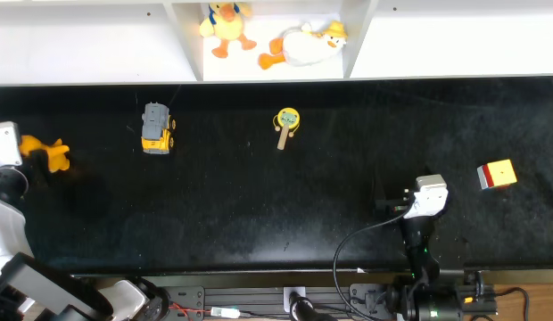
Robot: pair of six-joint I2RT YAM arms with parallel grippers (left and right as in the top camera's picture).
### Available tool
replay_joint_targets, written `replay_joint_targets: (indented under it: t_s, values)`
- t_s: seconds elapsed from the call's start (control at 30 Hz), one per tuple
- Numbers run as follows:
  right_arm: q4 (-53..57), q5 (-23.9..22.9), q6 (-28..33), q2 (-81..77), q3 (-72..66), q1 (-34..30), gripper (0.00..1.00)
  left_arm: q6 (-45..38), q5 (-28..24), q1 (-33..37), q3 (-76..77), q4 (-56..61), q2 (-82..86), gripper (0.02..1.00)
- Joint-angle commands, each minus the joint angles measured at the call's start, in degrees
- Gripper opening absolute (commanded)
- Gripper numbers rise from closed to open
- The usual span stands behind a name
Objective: Store Toys
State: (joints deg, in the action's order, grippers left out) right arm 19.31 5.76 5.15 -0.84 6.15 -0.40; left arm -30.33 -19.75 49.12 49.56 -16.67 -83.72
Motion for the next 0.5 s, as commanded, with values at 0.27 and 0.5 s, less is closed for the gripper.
replay_joint_targets:
  t_s: [0.27,0.5]
  values:
    - [-0.3,0.6,0.0,0.6,-0.4,-0.4,0.996,8.0,-4.2,-0.8,1.9,-1.7,5.0,0.237]
    - [-0.3,0.6,0.0,0.6,-0.4,-0.4,0.996,11.8,-2.3,-6.3,12.5,-11.1,5.6,0.233]
